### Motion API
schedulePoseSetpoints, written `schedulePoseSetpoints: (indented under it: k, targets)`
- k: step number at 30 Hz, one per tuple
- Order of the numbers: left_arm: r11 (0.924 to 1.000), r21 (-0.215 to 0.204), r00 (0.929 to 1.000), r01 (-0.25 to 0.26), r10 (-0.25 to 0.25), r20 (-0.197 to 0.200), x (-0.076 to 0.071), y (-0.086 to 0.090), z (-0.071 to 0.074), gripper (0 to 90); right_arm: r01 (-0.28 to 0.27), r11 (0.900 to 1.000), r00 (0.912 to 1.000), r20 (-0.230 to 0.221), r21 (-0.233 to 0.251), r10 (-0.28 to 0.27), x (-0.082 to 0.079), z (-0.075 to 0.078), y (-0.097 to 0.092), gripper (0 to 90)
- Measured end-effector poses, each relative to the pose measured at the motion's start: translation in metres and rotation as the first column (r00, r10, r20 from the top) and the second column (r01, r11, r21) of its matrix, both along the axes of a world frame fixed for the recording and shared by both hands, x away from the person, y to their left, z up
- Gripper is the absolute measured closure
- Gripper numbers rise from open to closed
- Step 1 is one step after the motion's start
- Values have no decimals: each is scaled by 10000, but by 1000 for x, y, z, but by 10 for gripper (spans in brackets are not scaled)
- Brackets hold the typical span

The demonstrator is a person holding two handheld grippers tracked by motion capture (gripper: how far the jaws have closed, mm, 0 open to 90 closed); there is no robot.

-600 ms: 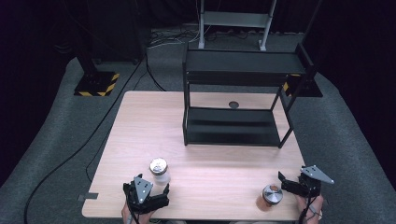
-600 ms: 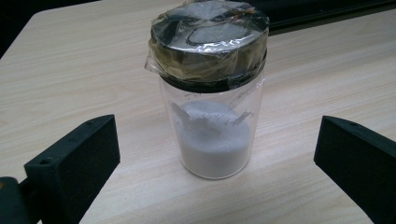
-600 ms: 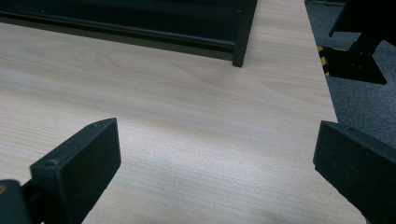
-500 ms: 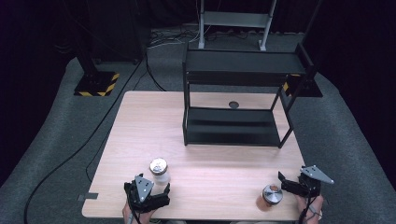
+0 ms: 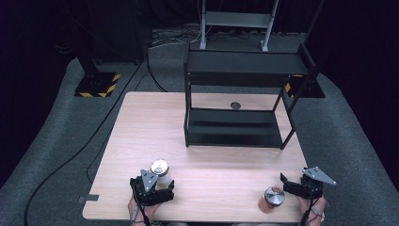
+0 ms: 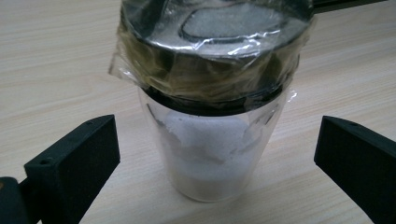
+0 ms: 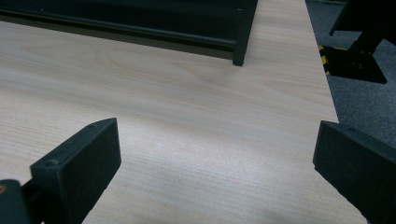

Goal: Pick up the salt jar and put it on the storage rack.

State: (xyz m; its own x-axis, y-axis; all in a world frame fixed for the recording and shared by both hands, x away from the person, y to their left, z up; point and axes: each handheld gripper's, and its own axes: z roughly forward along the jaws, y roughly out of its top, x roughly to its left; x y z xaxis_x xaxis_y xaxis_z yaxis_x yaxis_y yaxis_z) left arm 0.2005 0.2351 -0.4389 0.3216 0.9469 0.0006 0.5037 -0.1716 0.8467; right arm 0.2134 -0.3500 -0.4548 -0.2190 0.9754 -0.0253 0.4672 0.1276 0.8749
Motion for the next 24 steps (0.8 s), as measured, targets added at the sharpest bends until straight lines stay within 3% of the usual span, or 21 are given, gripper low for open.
schedulePoseSetpoints:
  k: [16, 18, 24]
  targets:
    - [9999, 123, 9999, -5, 7, -157, 15, -6, -3, 0, -41, 10000, 10000, -14, -56, 41, 0, 0, 1, 0]
    - [10000, -16, 10000, 21, -21, -97, 15, -4, -5, 8, -48, 10000, 10000, -27, -66, 48, 1, 0, 1, 0]
    - [9997, -220, 9998, -93, 97, 181, 13, -3, -12, 194, -54, 9999, 10000, -43, -108, 54, 1, 1, 1, 0]
